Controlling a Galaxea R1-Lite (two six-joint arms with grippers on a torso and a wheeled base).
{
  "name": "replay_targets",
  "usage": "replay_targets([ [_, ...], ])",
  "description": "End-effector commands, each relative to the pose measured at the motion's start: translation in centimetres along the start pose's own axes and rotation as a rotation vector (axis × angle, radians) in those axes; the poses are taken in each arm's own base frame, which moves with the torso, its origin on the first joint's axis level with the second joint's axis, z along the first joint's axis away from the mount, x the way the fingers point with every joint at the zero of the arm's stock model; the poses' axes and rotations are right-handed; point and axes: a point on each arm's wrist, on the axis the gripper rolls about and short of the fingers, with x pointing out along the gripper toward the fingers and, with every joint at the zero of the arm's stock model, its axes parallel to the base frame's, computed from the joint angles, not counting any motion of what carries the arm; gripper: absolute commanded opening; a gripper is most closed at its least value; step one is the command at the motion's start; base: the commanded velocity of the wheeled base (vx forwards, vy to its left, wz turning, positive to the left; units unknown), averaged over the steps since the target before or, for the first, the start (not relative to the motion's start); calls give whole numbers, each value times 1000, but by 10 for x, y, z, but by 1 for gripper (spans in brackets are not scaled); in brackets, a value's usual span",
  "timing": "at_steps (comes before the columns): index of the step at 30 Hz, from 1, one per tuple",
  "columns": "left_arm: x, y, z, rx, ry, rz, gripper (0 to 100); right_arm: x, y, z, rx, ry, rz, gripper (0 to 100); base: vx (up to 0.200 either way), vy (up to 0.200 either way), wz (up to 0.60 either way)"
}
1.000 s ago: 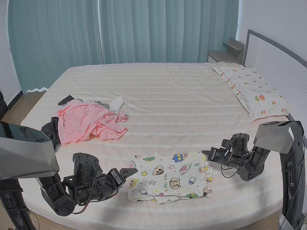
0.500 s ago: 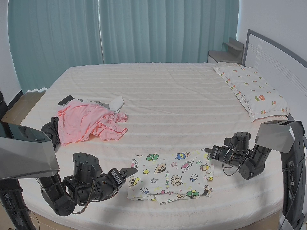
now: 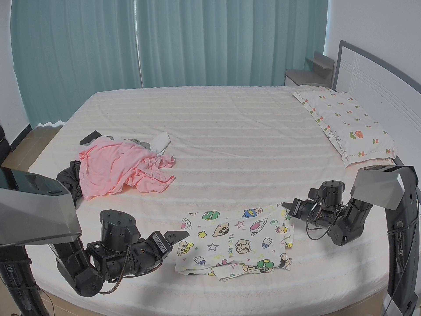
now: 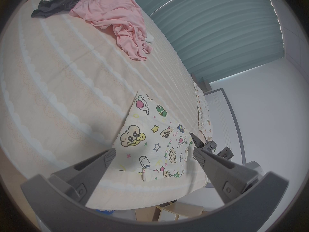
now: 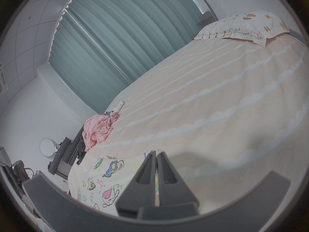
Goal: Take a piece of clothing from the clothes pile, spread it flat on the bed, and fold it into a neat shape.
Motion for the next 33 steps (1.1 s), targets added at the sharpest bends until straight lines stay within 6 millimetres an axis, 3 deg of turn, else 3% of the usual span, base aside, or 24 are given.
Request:
replay_targets([
  [1, 0, 0, 0, -1, 0, -1, 100, 0, 0, 0, 0, 1, -1, 0, 0, 0, 0],
  [9, 0, 0, 0, -1, 0, -1, 100, -2, -1, -2, 5, 21, -10, 0, 0, 0, 0],
  [10, 1, 0, 0, 1, 2, 0, 100, -2, -1, -3, 11, 38, -21, 100, 0, 0, 0],
  [16, 8, 2, 1, 3, -34, 24, 100, -12, 1, -2, 18, 49, -28, 100, 0, 0, 0],
  [20, 24, 0, 4, 16, -112, 53, 100, -26, 9, 1, 21, 59, -31, 100, 0, 0, 0],
  [28, 45, 8, 5, 206, -122, 104, 100, -51, 13, -25, 33, 177, -65, 100, 0, 0, 0],
  [33, 83, 20, 11, 320, -129, 129, 100, -55, 15, -45, 17, 249, -61, 100, 0, 0, 0],
])
